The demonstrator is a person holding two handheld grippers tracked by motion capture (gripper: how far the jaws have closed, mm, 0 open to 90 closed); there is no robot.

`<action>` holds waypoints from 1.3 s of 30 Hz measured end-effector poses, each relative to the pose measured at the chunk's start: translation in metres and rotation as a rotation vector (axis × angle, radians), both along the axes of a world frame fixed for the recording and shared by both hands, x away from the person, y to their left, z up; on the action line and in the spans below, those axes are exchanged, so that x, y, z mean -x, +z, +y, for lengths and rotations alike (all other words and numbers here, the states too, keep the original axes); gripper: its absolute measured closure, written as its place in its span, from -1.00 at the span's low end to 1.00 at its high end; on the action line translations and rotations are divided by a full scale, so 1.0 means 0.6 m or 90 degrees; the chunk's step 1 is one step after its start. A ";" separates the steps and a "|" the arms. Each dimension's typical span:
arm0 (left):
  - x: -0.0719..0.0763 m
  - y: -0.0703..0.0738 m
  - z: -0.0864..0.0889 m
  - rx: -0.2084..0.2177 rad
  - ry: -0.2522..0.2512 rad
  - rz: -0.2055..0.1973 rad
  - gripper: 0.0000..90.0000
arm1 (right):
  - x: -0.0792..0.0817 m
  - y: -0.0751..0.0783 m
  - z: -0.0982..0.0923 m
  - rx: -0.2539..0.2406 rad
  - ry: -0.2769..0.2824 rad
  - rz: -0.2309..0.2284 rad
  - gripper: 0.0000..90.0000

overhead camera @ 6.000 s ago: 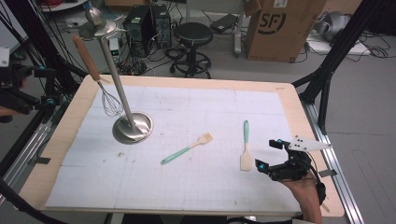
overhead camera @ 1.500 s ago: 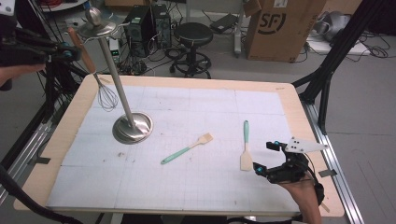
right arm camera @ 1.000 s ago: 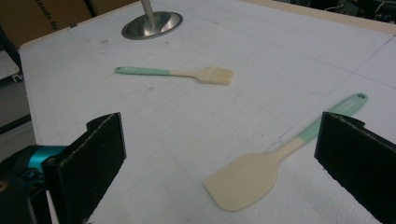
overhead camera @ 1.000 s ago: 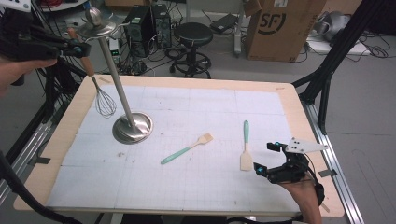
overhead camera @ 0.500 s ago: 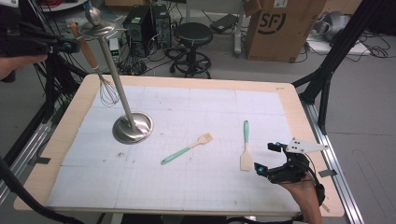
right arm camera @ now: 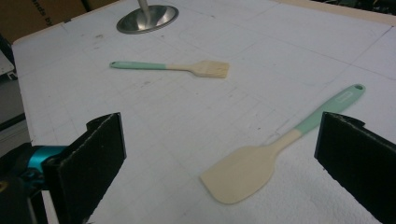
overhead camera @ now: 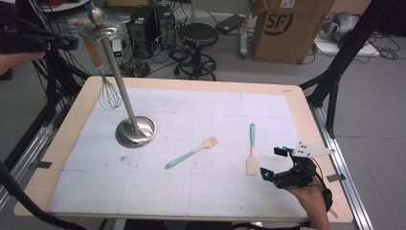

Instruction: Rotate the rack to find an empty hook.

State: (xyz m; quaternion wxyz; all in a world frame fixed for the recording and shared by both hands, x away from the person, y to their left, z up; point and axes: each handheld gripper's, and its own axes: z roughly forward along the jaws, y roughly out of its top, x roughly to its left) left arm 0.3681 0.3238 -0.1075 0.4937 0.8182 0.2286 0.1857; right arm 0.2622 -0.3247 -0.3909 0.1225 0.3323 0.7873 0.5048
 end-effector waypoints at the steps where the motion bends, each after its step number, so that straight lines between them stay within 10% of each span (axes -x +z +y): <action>1: 0.000 0.000 0.000 0.002 0.001 0.000 1.00 | 0.000 0.000 0.000 -0.001 0.000 0.000 -0.99; 12: 0.034 -0.027 -0.007 0.009 -0.022 0.004 0.86 | 0.001 0.003 -0.002 -0.006 0.001 -0.006 -0.99; 39: 0.122 -0.176 -0.013 0.030 -0.050 -0.015 -0.96 | -0.006 0.017 0.018 -0.004 0.021 -0.018 -0.99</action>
